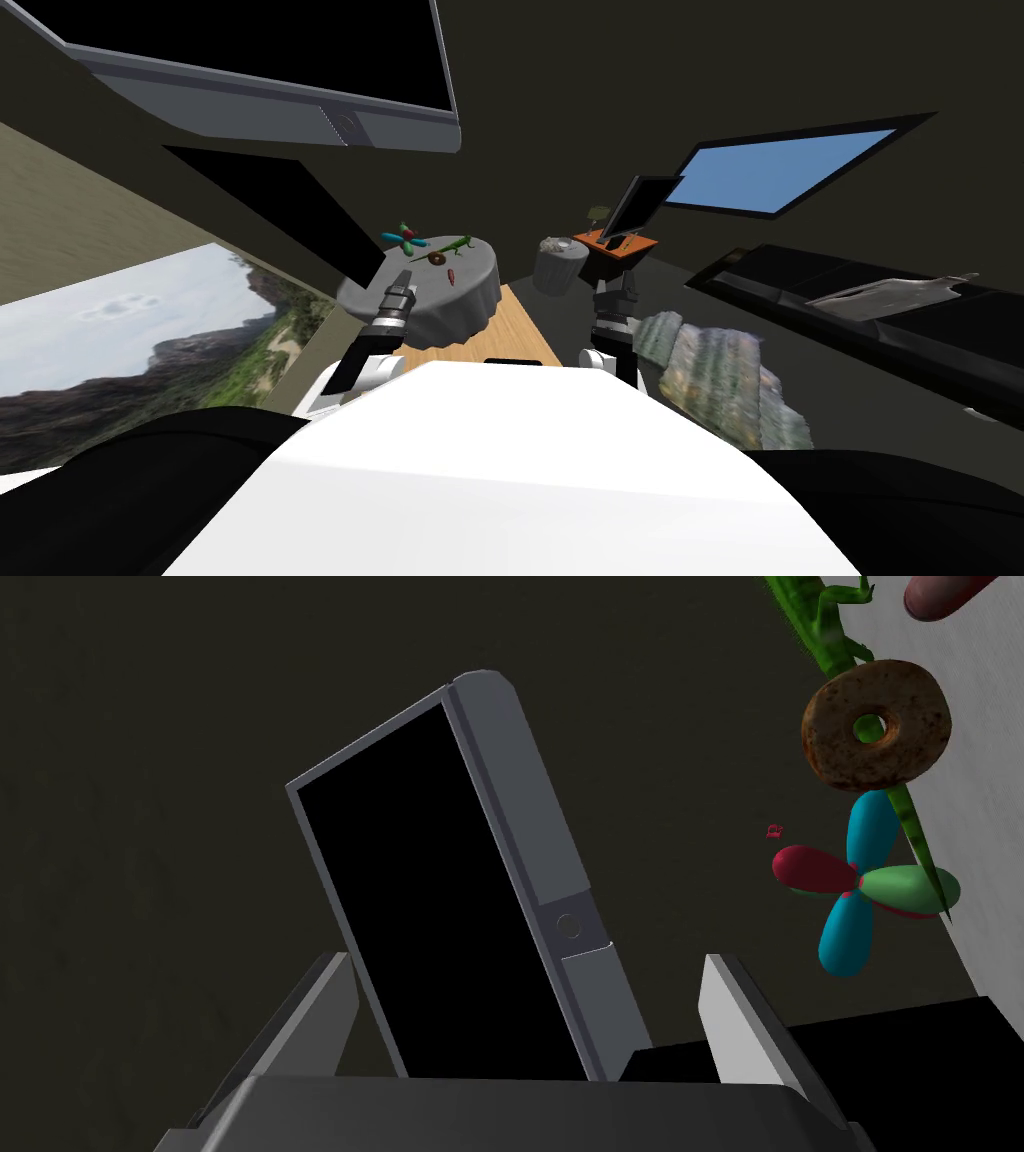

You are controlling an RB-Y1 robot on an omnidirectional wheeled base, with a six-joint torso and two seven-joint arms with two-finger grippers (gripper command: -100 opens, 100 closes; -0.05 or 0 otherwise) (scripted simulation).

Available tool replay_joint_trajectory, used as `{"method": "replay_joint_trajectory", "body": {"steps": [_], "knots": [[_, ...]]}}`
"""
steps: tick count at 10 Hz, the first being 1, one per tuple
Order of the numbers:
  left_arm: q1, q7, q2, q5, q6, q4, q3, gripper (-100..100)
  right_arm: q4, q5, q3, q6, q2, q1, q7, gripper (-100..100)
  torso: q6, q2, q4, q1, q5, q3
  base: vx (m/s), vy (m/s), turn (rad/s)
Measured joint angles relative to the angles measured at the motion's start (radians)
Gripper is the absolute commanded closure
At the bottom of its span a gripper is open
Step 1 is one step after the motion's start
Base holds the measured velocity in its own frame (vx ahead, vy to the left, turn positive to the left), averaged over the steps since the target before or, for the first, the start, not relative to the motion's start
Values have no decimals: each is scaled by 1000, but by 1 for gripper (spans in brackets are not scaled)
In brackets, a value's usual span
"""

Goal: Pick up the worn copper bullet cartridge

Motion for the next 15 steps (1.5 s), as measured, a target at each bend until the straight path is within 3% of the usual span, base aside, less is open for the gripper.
{"method": "replay_joint_trajectory", "body": {"steps": [3, 5, 8, 12, 15], "knots": [[21, -17, 41, 45, 80, -29, 43, -100, 0, 0, 0, 0, 0, 0, 0, 0, 0, -3, -1, 1, 0, -1, -13, -25, -27], [40, -27, 89, 88, 142, -42, 84, -100, 0, 0, 0, 0, 0, 0, 0, 0, 0, -3, -1, 0, 0, -2, -14, -25, -42], [64, -32, 130, 124, 215, -59, 119, -100, 0, 0, 0, 0, 0, 0, 0, 0, 0, -3, -1, 1, 0, -2, 0, -16, -53], [118, -34, 214, 186, 327, -82, 178, -100, 0, 0, 0, 0, 0, 0, 0, 0, 0, -5, -1, 1, 0, -3, 15, -14, -84], [138, -36, 261, 214, 399, -79, 200, -100, 0, 0, 0, 0, 0, 0, 0, 0, 0, -5, -1, 2, 1, -3, 26, -8, -94]]}}
